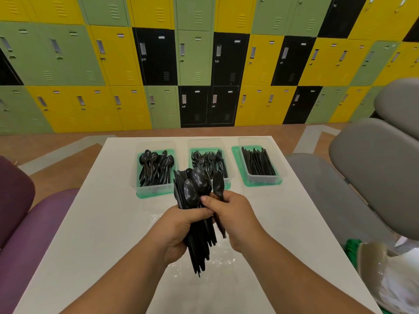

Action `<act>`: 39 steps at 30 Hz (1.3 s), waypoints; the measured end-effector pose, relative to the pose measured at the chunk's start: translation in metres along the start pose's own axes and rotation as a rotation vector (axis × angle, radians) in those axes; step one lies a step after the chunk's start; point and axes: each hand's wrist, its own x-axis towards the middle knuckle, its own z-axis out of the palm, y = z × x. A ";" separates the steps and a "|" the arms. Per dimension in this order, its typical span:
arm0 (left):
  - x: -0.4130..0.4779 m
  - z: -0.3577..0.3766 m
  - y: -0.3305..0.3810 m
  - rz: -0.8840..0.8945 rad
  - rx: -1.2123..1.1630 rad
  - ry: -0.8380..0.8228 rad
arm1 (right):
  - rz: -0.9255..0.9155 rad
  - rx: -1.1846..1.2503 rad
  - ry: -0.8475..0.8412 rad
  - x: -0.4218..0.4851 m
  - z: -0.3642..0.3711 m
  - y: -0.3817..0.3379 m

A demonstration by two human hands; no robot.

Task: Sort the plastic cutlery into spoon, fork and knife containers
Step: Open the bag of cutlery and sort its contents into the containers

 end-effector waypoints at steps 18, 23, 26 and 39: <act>-0.003 0.002 0.001 0.050 -0.018 0.131 | -0.026 -0.072 -0.024 0.000 0.009 0.002; -0.004 0.003 0.001 0.053 -0.015 0.124 | -0.019 -0.060 0.026 -0.003 0.008 -0.002; -0.003 0.001 0.001 0.038 -0.037 0.138 | -0.011 -0.034 0.058 -0.002 0.008 -0.006; -0.001 -0.003 0.009 0.057 -0.065 0.090 | 0.050 0.077 0.054 0.005 -0.004 -0.013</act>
